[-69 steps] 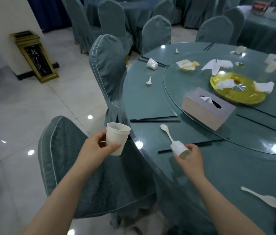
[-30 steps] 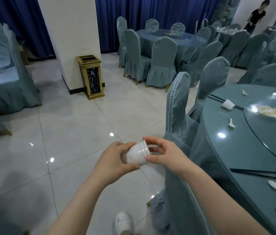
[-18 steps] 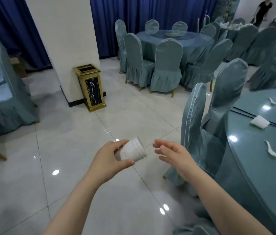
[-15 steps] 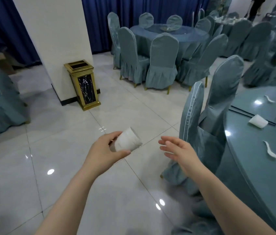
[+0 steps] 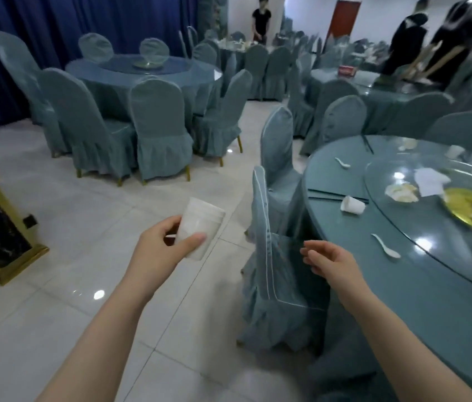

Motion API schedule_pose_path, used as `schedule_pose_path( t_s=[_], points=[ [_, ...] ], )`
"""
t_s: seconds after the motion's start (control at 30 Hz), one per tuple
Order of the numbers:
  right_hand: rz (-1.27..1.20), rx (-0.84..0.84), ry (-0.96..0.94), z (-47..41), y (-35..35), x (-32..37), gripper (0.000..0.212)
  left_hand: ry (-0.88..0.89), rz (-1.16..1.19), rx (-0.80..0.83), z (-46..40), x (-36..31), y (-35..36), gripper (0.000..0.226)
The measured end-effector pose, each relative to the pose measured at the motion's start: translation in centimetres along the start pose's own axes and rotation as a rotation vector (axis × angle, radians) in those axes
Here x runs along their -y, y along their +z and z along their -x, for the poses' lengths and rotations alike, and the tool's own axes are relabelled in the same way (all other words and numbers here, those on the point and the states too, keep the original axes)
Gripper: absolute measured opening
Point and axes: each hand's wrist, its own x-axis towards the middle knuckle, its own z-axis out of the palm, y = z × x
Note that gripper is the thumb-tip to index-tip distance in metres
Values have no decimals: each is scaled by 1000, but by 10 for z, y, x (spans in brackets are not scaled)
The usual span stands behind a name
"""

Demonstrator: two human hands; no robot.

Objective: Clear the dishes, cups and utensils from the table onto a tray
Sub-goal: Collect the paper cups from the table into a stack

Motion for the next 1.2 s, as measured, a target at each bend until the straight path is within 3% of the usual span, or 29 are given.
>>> schedule_pose_path(
  t_s=[0.27,0.43,0.7,0.83,1.0,1.1,1.2],
  points=[
    [208,-244,79,-82,-70,-37,19,74,-14,165,-121,-21,71,28],
    [296,-256,110,-181,-118,-70,24,75,-47,190,-193,-24,145,33],
    [891,7,139,-354,-177,-120,63,-40,-91,144,-278,-11,241,48],
    [1032,63,169,-416,-184,-145,79,-89,-143,125,-306,0,259,51],
    [1305,89,88,-447,-182,-160,69,-124,-169,64,-333,14,273,56],
    [1293,91,41,-450,-176,-161,73,-132,-163,38,-345,20,272,55],
    [1027,159,58,-449,-168,-151,80,-120,-125,11,-355,24,266,52]
  ],
)
